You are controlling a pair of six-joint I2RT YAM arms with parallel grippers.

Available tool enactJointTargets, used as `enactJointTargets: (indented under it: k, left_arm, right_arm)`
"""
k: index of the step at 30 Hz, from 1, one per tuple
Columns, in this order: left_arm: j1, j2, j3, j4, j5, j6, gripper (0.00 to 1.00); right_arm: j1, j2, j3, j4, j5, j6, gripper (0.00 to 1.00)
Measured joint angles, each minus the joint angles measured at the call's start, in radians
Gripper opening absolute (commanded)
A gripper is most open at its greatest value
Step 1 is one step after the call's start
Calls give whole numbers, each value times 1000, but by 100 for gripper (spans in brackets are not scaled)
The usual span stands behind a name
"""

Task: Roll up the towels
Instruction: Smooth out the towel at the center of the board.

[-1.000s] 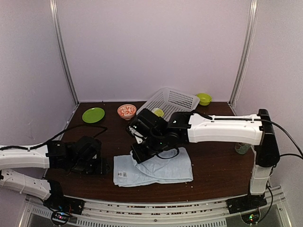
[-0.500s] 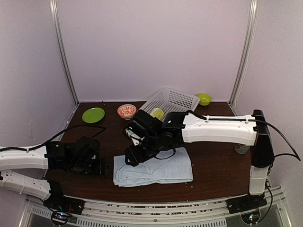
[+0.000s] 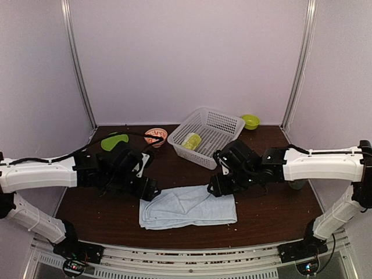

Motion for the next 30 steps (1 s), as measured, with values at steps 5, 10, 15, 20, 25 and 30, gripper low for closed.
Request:
enactJointTargets:
  k: [5, 10, 15, 20, 25, 30]
  left_arm:
    - [0, 202, 151, 0, 90, 182, 79]
    - [28, 372, 249, -11, 172, 284, 72]
    - [72, 450, 274, -26, 232, 314, 58]
    - [99, 467, 292, -31, 283, 322, 47]
    - [103, 493, 308, -27, 330, 320, 42]
    - [103, 513, 307, -27, 365, 317, 26]
  right_arm:
    - [-43, -133, -110, 38, 18, 13, 52]
    - [-70, -233, -179, 58, 25, 14, 52]
    - [-87, -287, -224, 63, 24, 14, 52]
    - [-97, -303, -234, 72, 23, 14, 52]
    - [-101, -303, -238, 86, 20, 14, 52]
    - [-108, -301, -249, 96, 18, 19, 53]
